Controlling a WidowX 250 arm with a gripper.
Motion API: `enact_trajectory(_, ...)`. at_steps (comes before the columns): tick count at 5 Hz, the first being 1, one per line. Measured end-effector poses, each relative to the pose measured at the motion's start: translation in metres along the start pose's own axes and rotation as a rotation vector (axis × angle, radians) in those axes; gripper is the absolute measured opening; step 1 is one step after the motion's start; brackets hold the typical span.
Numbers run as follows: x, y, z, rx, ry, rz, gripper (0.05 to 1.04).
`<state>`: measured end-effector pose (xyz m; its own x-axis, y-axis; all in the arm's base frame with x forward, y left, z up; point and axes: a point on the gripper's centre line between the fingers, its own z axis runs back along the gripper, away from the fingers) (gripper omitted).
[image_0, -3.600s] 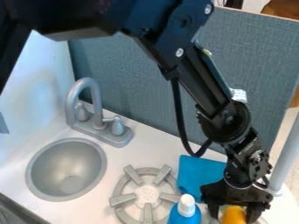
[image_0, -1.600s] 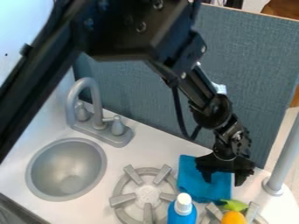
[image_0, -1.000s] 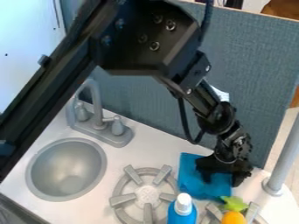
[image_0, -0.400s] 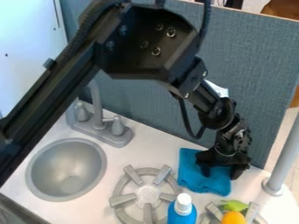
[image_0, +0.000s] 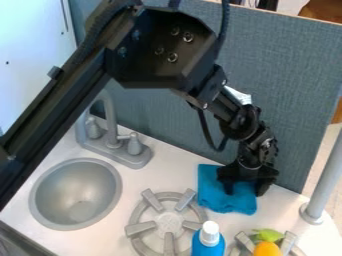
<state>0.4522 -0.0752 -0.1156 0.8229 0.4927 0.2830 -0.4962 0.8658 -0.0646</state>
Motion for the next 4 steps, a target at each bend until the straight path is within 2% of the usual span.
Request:
enact_trajectory(1, 0.008, 0.005, -0.003, 0.023, 0.007, 0.036, 1.0)
enact_trajectory(4, 0.04, 0.06, -0.013, 0.113, 0.033, 0.209, 1.0)
